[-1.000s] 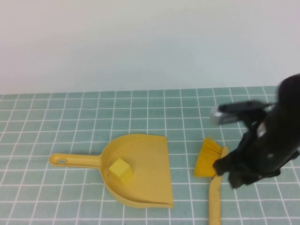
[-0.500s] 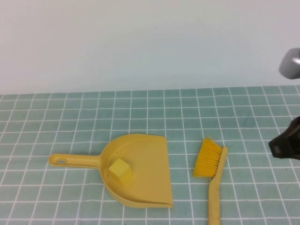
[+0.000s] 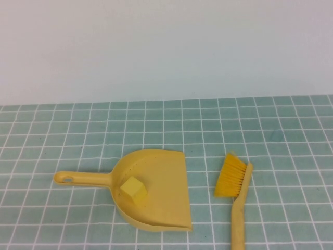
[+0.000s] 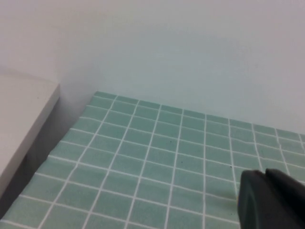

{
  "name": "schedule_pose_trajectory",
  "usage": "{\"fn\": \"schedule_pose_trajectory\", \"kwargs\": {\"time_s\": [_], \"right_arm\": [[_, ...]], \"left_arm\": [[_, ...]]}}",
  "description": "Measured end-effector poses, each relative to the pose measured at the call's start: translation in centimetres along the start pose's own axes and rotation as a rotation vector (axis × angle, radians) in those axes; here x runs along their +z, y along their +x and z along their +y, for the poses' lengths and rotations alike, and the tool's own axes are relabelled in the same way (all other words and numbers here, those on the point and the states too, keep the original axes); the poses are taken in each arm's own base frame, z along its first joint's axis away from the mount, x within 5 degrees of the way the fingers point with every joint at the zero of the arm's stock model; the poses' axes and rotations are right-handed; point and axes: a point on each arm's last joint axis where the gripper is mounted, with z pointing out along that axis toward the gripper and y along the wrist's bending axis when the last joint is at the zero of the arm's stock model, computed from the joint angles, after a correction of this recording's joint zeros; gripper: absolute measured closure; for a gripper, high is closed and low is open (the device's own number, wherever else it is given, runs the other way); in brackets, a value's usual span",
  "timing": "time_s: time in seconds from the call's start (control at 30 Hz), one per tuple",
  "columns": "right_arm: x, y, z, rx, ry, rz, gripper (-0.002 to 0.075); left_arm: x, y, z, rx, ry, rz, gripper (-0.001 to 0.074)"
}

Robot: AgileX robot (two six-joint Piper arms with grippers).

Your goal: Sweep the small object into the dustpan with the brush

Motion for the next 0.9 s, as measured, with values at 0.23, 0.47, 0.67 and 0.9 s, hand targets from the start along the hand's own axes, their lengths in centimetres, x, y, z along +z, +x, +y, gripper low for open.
{"fn": "schedule_pose_trajectory", "kwargs": {"time_s": [0.23,0.47,0.67,0.9], "right_arm": [[-4.1,7.6,-2.1,-0.034,0.187,-0.247,0.0727],[-5.5,14.0,-1.6,-0.006,0.229,-0.415,0.0727],[-4.1,16.4,-1.7,0.012,0.216,-0.382,0.0727],[-3.0,17.7,-2.1,-0.001,0.234,-0.322,0.0727]], "left_arm": [[0.7,2.8,0.7,-0.001,-0.002,-0.027,0.0735],[1.0,5.1,1.4,0.056,-0.009,-0.028,0.0735],[0.0,6.1,1.6,0.058,-0.007,-0.032,0.0735],[-0.1,7.1,1.8,0.044,-0.023,0.077,0.0735]]}}
